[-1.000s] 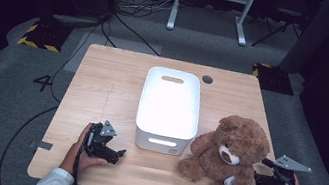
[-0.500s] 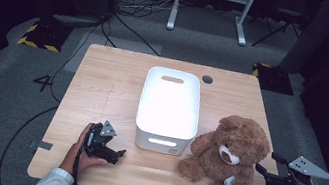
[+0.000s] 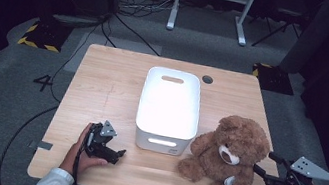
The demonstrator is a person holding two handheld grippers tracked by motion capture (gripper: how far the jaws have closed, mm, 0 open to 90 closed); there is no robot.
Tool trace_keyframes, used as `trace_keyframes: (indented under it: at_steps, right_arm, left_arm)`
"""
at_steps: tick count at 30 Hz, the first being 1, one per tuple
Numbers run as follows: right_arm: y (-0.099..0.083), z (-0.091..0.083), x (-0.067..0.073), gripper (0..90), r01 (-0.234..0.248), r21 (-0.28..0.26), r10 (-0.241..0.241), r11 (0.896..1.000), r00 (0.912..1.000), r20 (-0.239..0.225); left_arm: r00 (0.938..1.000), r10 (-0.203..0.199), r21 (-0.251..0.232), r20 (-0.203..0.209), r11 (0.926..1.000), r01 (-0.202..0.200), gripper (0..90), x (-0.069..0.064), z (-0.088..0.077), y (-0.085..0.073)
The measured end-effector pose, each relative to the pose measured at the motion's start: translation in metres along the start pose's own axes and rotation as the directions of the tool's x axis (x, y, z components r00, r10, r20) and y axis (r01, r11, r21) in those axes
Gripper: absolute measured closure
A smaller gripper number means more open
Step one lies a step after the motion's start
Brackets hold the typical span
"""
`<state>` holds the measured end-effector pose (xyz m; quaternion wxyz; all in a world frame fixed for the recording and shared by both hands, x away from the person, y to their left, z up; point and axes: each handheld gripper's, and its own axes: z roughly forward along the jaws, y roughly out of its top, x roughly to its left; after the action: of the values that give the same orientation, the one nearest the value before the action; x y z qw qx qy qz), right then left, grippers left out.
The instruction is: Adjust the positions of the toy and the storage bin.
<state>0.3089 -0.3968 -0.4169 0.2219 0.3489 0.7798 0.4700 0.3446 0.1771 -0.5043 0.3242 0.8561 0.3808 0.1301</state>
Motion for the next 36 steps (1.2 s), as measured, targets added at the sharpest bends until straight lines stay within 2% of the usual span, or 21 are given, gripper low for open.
trace_keyframes:
  at_steps: [4,14,25,27,29,36]
  right_arm:
    - [0.003,0.001,0.006,20.9,0.020,0.005,-0.020,1.000,0.9998,-0.001]
    - [0.008,0.006,0.017,20.2,0.043,0.000,-0.043,0.999,0.9976,-0.054]
    - [0.010,0.019,0.025,19.0,0.058,0.043,-0.052,0.997,0.9925,-0.111]
    - [0.011,0.021,0.026,18.6,0.055,0.038,-0.049,0.998,0.9900,-0.132]
    - [0.012,0.023,0.027,18.5,0.061,0.045,-0.055,0.997,0.9898,-0.131]
    - [0.016,0.030,0.031,17.6,0.078,0.049,-0.068,0.996,0.9816,-0.178]
  left_arm:
    - [1.0000,0.000,0.000,0.000,1.0000,0.000,0.3,0.000,0.000,0.000]
    - [1.0000,0.000,0.000,0.000,1.0000,0.000,0.3,0.000,0.000,0.000]
    - [1.0000,0.000,0.000,0.000,1.0000,0.000,0.3,0.000,0.000,0.000]
    - [1.0000,0.000,0.000,0.000,1.0000,0.000,0.3,0.000,0.000,0.000]
    - [1.0000,0.000,0.000,0.000,1.0000,0.000,0.3,0.000,0.000,0.000]
    - [1.0000,0.000,0.000,0.000,1.0000,0.000,0.3,0.000,0.000,0.000]
